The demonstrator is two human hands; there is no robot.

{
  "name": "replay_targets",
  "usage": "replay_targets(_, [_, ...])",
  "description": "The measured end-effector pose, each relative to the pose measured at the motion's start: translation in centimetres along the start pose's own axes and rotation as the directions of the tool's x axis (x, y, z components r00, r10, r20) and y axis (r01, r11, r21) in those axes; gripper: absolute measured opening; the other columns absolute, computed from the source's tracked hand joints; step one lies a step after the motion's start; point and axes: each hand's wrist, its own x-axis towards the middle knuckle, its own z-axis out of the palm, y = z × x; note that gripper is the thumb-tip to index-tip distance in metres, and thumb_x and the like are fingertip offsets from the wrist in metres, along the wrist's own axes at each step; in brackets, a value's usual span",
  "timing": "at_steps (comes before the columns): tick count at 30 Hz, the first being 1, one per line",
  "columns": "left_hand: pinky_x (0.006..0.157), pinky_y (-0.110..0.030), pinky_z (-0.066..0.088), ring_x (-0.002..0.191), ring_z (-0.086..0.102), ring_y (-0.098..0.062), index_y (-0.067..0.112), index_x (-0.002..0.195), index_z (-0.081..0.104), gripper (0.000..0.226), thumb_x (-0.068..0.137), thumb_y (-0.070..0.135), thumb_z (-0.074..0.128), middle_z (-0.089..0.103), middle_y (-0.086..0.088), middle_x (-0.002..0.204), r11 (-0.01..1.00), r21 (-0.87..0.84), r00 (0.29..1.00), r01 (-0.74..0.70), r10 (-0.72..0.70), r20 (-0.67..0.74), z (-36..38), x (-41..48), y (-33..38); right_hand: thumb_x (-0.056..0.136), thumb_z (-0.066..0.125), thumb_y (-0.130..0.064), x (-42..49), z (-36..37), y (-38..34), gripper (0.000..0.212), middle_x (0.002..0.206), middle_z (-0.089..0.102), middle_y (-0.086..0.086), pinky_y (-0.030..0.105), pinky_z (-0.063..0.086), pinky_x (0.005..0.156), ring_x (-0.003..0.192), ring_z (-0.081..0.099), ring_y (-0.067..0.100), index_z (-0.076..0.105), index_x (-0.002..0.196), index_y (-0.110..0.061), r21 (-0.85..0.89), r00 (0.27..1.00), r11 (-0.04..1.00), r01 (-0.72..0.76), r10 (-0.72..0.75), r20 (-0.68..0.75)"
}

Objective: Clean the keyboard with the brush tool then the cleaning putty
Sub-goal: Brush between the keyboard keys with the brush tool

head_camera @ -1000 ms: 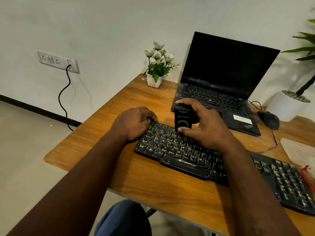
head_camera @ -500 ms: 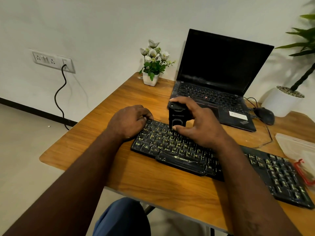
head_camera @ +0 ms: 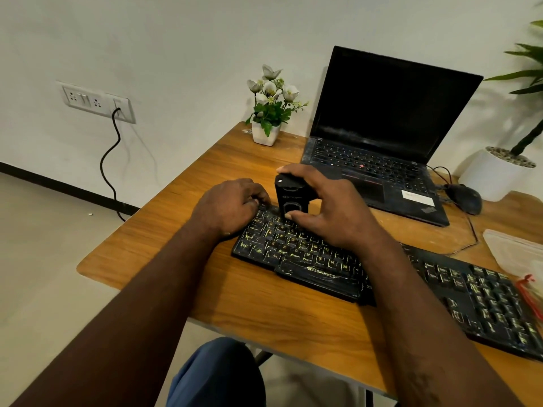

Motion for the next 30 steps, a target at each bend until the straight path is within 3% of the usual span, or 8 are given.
replay_targets(5, [0.074,-0.033,0.042,0.094,0.060,-0.013,0.037,0.102,0.072,0.028,0.090,0.026,0.049,0.065,0.013,0.104,0.999,-0.029,1.000,0.018,-0.018,0.007,0.0,0.0,0.1,0.080,0.087,-0.023,-1.2,-1.8,1.7,0.088,0.127,0.068,-0.002,0.041,0.060,0.091,0.111,0.067,0.016,0.036,0.143,-0.058,-0.025,0.998,0.998,-0.057,0.058,0.029])
replay_targets(9, [0.072,-0.032,0.040,0.094,0.059,-0.012,0.035,0.103,0.073,0.027,0.095,0.019,0.053,0.065,0.013,0.105,1.000,-0.013,1.000,0.028,-0.028,-0.007,0.1,0.0,0.1,0.079,0.088,-0.021,-2.2,-3.5,2.9,0.088,0.126,0.068,-0.004,0.042,0.061,0.089,0.112,0.066,0.014,0.038,0.142,-0.058,-0.004,0.992,0.993,-0.117,0.117,0.051])
replay_targets(17, [0.072,-0.033,0.039,0.093,0.057,-0.012,0.035,0.108,0.072,0.025,0.096,0.020,0.055,0.064,0.013,0.106,0.999,0.018,0.999,0.029,-0.028,-0.024,0.2,-0.1,0.3,0.081,0.086,-0.030,0.3,0.4,0.2,0.088,0.121,0.071,-0.004,0.026,0.058,0.083,0.102,0.069,0.011,0.034,0.146,-0.056,-0.030,1.000,0.999,-0.014,0.013,-0.020])
replay_targets(20, [0.071,-0.032,0.036,0.093,0.057,-0.012,0.034,0.107,0.072,0.025,0.096,0.020,0.054,0.063,0.013,0.105,1.000,0.018,1.000,0.016,-0.016,-0.011,0.0,-0.1,0.2,0.081,0.086,-0.027,0.1,0.0,0.7,0.088,0.124,0.070,-0.004,0.031,0.060,0.084,0.101,0.070,0.012,0.034,0.145,-0.057,-0.021,1.000,0.999,-0.029,0.029,-0.009])
replay_targets(25, [0.069,-0.031,0.037,0.092,0.059,-0.012,0.031,0.105,0.074,0.026,0.096,0.017,0.053,0.065,0.011,0.104,1.000,-0.019,1.000,0.012,-0.012,-0.005,0.0,-0.2,0.3,0.080,0.087,-0.017,-2.7,-3.8,3.5,0.087,0.128,0.065,-0.006,0.038,0.062,0.087,0.112,0.066,0.013,0.041,0.141,-0.058,0.066,0.985,0.983,-0.169,0.166,0.048])
replay_targets(30, [0.068,-0.028,0.036,0.091,0.059,-0.010,0.030,0.105,0.074,0.026,0.096,0.016,0.054,0.065,0.010,0.104,1.000,-0.010,1.000,0.000,-0.001,-0.009,0.1,-0.1,0.3,0.077,0.089,-0.015,-3.3,-5.8,4.9,0.084,0.125,0.064,-0.010,0.042,0.061,0.091,0.107,0.069,0.012,0.047,0.137,-0.056,0.229,0.971,0.949,-0.215,0.233,-0.055])
